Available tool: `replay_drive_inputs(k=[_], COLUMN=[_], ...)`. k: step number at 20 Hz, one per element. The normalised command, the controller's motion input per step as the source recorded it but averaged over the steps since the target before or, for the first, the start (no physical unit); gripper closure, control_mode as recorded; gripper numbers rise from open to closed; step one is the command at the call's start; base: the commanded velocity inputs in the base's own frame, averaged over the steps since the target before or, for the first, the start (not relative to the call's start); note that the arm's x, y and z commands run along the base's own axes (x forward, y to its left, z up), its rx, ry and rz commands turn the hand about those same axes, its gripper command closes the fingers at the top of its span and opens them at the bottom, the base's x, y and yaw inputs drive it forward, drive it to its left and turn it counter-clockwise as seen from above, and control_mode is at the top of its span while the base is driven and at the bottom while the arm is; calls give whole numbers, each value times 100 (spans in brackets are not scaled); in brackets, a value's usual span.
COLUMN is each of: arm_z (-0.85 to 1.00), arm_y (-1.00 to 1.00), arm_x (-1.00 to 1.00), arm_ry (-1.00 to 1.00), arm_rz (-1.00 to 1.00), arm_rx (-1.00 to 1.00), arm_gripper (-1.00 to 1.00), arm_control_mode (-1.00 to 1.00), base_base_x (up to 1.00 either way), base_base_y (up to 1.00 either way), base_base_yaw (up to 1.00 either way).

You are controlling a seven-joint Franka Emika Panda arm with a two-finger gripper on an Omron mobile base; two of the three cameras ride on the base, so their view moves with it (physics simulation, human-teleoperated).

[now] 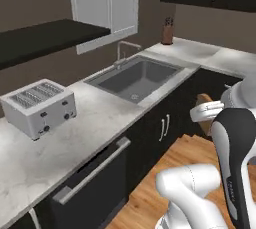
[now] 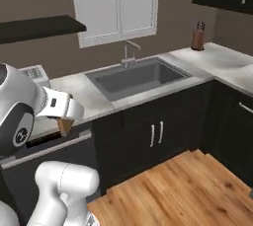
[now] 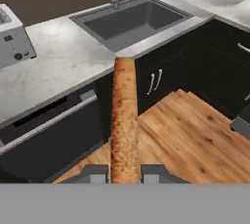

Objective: Start the toaster. Once the lever pops up, take the bread to the plate on the dining counter.

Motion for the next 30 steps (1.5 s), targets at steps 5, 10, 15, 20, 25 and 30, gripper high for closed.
replay_drive_inputs(k=[5,10,15,20,25,30], arm_z=[0,0,0,0,0,0], arm_y=[0,0,0,0,0,0], arm_x=[0,0,0,0,0,0], arm_ry=[0,0,0,0,0,0], arm_rz=[0,0,0,0,0,0], arm_rx=[0,0,0,0,0,0], arm_gripper=[100,100,100,100,100,100], arm_control_mode=[100,100,100,100,100,100], base_base_x=[0,0,0,0,0,0], base_base_y=[0,0,0,0,0,-5], base_base_yaw=[-100,-100,-100,-100,-99,-97])
